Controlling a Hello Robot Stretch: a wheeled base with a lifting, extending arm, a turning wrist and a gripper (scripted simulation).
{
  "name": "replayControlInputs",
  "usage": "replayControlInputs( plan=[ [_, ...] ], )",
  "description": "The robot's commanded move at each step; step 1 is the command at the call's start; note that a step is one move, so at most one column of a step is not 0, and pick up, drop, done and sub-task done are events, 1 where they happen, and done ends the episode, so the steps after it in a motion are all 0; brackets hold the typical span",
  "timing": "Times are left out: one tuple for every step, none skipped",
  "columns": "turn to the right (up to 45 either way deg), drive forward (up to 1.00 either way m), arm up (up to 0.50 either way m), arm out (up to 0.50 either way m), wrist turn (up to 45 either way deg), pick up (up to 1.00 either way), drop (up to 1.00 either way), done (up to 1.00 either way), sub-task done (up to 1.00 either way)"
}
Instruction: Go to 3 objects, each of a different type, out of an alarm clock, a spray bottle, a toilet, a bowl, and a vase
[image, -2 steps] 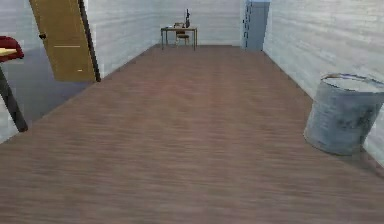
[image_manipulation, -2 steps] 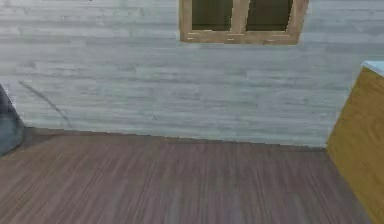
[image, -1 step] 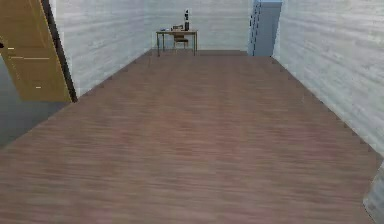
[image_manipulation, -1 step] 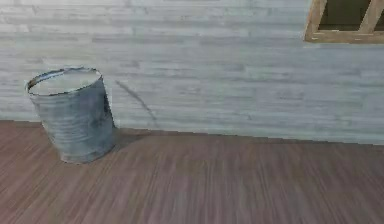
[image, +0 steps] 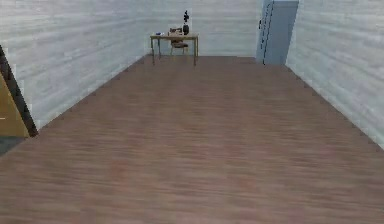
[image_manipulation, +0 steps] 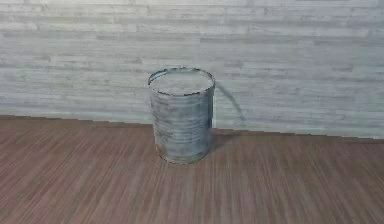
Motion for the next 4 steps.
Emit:
replayControlInputs(
  plan=[
    [0.0, 1.00, 0.00, 0.00, 0.0, 0.00, 0.00, 0.00, 0.00],
    [0.0, 1.00, 0.00, 0.00, 0.0, 0.00, 0.00, 0.00, 0.00],
    [0.0, 1.00, 0.00, 0.00, 0.0, 0.00, 0.00, 0.00, 0.00],
    [0.0, 1.00, 0.00, 0.00, 0.0, 0.00, 0.00, 0.00, 0.00]
  ],
)
